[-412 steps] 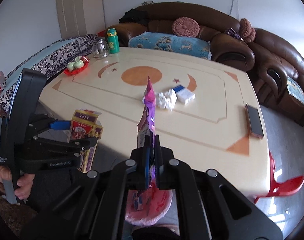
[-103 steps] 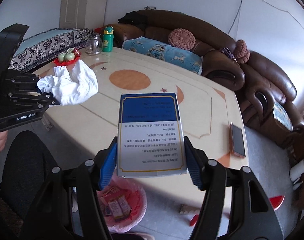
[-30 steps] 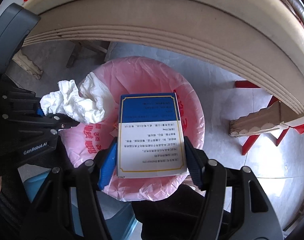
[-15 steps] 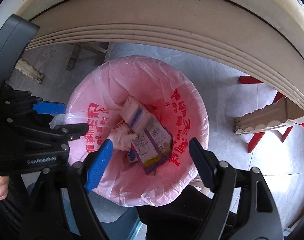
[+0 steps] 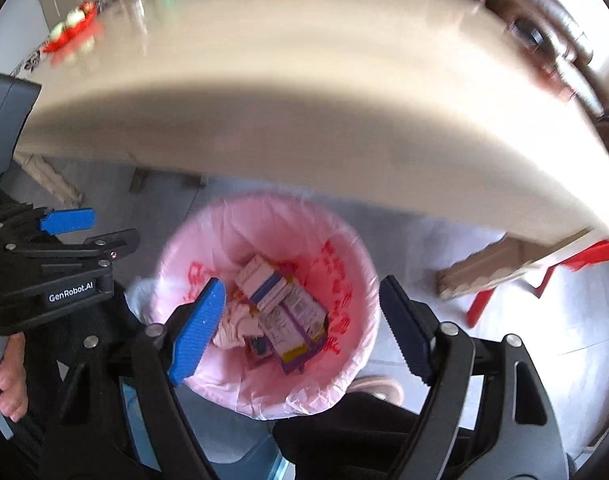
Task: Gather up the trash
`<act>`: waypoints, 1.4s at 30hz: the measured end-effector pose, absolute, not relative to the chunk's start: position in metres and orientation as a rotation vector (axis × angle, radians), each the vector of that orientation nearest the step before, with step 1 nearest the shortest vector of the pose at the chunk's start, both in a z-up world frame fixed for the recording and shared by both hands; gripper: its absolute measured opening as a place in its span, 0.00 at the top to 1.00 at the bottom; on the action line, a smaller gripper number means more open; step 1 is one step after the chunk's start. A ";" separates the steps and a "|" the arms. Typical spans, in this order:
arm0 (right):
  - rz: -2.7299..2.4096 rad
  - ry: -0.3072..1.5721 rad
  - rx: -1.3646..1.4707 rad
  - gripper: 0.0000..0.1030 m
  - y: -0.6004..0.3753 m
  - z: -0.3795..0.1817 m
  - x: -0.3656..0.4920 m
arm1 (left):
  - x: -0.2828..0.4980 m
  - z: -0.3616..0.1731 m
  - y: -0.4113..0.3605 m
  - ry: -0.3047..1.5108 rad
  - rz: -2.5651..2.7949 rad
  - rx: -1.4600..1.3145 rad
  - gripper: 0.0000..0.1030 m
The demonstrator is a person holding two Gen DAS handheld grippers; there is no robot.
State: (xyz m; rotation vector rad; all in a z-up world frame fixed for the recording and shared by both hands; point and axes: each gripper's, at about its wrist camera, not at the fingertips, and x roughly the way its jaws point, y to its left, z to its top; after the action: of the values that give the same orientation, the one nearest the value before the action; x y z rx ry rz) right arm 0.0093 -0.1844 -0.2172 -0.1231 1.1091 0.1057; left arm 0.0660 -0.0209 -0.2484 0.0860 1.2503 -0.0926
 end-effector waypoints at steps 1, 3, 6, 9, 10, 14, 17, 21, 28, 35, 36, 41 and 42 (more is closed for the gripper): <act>0.099 1.086 -0.119 0.22 -0.183 -0.205 0.008 | 0.063 -0.231 -0.018 1.212 -0.081 0.077 0.43; 0.082 1.022 -0.103 0.16 -0.179 -0.176 0.004 | 0.059 -0.208 -0.015 1.161 -0.073 0.067 0.39; 0.061 0.914 -0.101 0.16 -0.172 -0.130 -0.004 | 0.049 -0.160 -0.010 1.041 -0.046 0.074 0.36; 0.048 0.822 -0.103 0.14 -0.165 -0.090 -0.010 | 0.039 -0.118 -0.006 0.947 -0.039 0.071 0.33; 0.048 0.788 -0.100 0.13 -0.163 -0.076 -0.014 | 0.036 -0.104 -0.004 0.915 -0.035 0.064 0.30; 0.031 0.692 -0.124 0.10 -0.152 -0.039 -0.025 | 0.021 -0.049 0.008 0.764 0.006 0.048 0.18; 0.033 0.639 -0.118 0.08 -0.146 -0.014 -0.034 | 0.012 -0.016 0.016 0.700 0.035 0.036 0.17; 0.012 0.585 -0.112 0.07 -0.143 0.011 -0.048 | 0.001 0.018 0.024 0.627 0.053 0.012 0.08; -0.003 0.501 -0.105 0.06 -0.141 0.047 -0.068 | -0.013 0.049 0.024 0.591 0.062 0.042 0.07; -0.024 0.470 -0.124 0.06 -0.139 0.057 -0.082 | -0.027 0.053 0.024 0.591 0.055 0.012 0.07; -0.020 0.473 -0.119 0.06 -0.139 0.057 -0.083 | -0.027 0.052 0.024 0.591 0.059 0.014 0.07; -0.028 0.471 -0.113 0.06 -0.140 0.058 -0.084 | -0.027 0.050 0.022 0.591 0.058 0.029 0.07; -0.026 0.471 -0.107 0.06 -0.141 0.058 -0.083 | -0.027 0.050 0.020 0.592 0.054 0.035 0.07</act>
State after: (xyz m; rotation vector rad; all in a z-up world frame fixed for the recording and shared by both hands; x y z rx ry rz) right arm -0.0833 -0.1408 0.0582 -0.1068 0.4711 -0.0257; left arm -0.0273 0.0203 0.0504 0.0355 0.5919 0.0541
